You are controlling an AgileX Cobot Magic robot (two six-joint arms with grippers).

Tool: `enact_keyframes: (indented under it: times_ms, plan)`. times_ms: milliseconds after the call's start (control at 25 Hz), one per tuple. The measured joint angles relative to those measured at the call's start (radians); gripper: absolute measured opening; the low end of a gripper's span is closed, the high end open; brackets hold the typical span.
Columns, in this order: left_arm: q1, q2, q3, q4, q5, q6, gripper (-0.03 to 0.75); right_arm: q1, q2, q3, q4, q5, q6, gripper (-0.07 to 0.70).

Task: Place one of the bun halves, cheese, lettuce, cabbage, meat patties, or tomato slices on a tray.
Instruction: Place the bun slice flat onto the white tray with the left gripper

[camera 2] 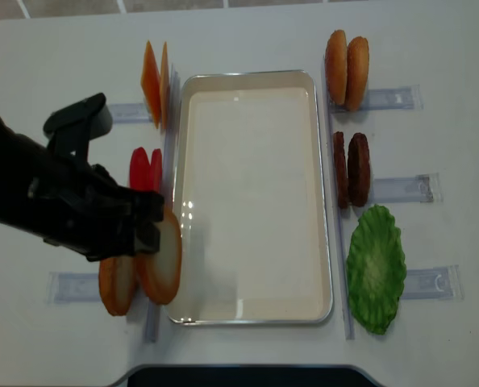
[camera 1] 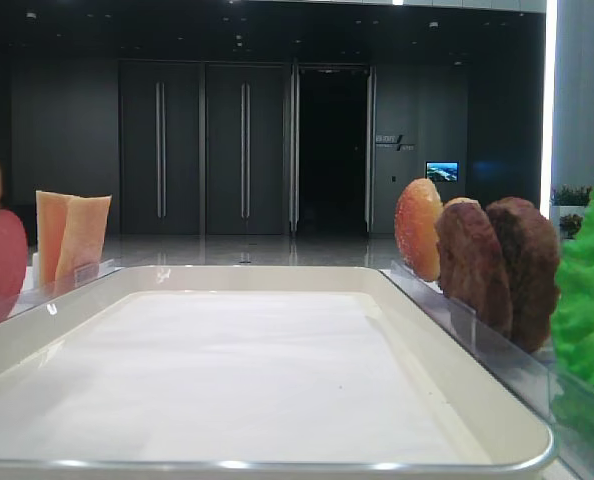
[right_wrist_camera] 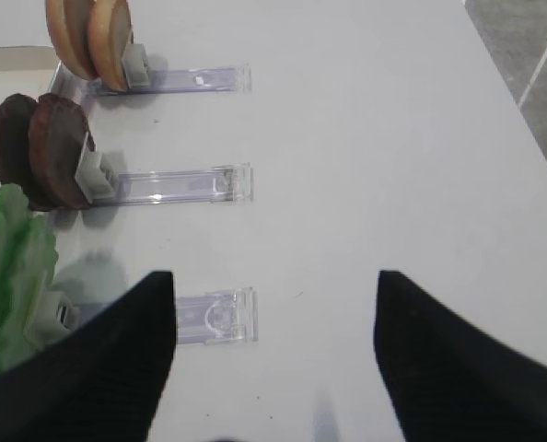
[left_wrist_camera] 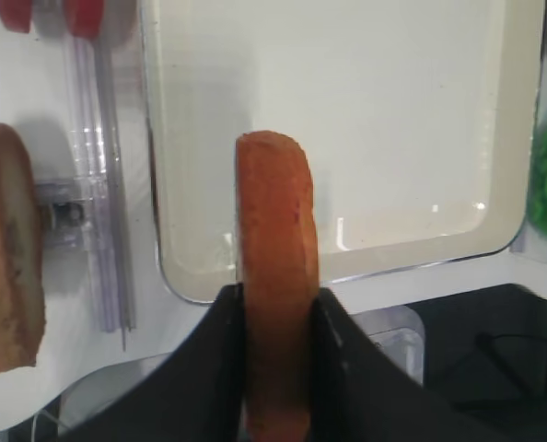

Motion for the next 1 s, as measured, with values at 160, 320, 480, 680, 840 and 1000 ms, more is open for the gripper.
enact_keyframes:
  times_ms: [160, 320, 480, 680, 840, 1000]
  plan:
    - [0.000, -0.001, 0.000, -0.088, -0.050, 0.081, 0.147, 0.000, 0.000, 0.000, 0.000, 0.000, 0.000, 0.470]
    - [0.000, -0.001, 0.000, -0.193, -0.113, 0.193, 0.146, 0.000, 0.000, 0.000, 0.000, 0.000, 0.000, 0.470]
    - [0.000, 0.015, 0.000, -0.301, -0.157, 0.299, 0.146, 0.000, 0.000, 0.000, 0.000, 0.000, 0.000, 0.470]
    - [0.000, 0.094, 0.000, -0.465, -0.194, 0.470, 0.146, 0.000, 0.000, 0.000, 0.000, 0.000, 0.000, 0.470]
    - [-0.001, 0.166, 0.000, -0.572, -0.218, 0.582, 0.145, 0.000, 0.000, 0.000, 0.000, 0.000, 0.000, 0.470]
    - [-0.001, 0.240, 0.000, -0.635, -0.230, 0.655, 0.144, 0.000, 0.000, 0.000, 0.000, 0.000, 0.000, 0.470]
